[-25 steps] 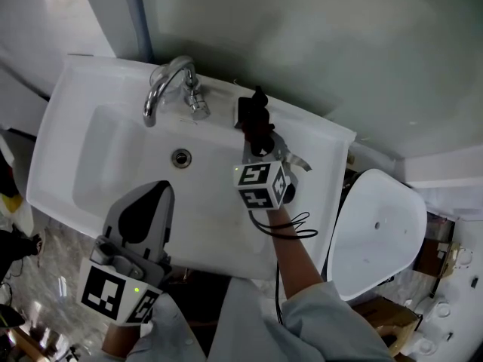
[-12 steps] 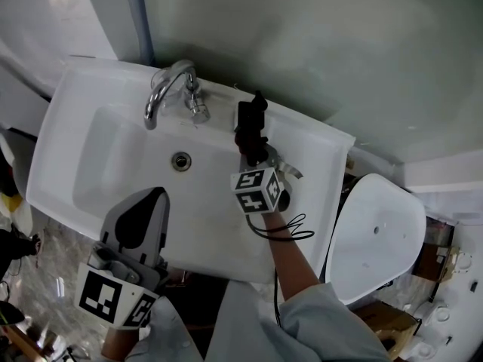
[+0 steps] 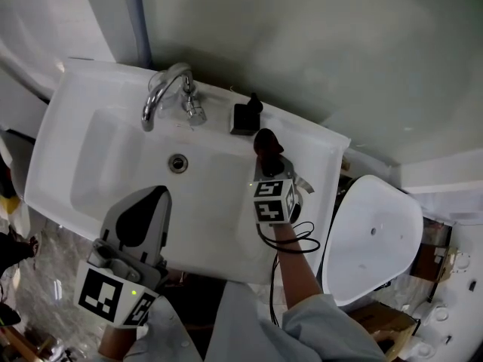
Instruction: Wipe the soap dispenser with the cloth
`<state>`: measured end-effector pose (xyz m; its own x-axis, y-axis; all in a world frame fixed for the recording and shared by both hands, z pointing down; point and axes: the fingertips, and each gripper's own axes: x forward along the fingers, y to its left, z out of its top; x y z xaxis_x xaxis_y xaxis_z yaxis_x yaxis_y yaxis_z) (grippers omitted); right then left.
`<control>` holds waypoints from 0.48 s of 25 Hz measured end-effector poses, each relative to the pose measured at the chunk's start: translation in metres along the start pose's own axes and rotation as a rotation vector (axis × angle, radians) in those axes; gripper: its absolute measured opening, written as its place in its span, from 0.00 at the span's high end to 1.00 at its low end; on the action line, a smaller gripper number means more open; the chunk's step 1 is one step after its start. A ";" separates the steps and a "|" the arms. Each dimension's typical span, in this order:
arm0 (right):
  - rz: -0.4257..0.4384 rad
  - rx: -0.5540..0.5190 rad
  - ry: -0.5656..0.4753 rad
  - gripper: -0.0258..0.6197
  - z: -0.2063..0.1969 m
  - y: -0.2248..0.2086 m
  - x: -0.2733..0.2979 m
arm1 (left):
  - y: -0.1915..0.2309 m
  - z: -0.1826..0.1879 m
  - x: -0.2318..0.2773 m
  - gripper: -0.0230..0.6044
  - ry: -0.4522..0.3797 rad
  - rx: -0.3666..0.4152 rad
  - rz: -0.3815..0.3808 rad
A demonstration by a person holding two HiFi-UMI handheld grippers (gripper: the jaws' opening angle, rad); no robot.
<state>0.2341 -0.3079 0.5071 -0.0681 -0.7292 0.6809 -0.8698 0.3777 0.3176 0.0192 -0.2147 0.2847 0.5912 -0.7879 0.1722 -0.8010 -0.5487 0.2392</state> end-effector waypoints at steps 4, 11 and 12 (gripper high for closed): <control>-0.030 0.003 -0.050 0.87 0.022 -0.022 -0.015 | -0.003 0.001 0.002 0.97 -0.006 -0.004 -0.011; -0.077 -0.057 -0.142 0.87 0.075 -0.049 -0.022 | -0.009 0.004 0.005 0.97 -0.011 0.009 -0.020; -0.081 -0.076 -0.150 0.87 0.080 -0.050 -0.021 | -0.009 0.003 0.006 0.97 -0.010 0.010 -0.020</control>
<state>0.2396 -0.3572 0.4237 -0.0760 -0.8337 0.5469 -0.8365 0.3519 0.4201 0.0290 -0.2154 0.2803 0.6060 -0.7796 0.1581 -0.7901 -0.5669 0.2331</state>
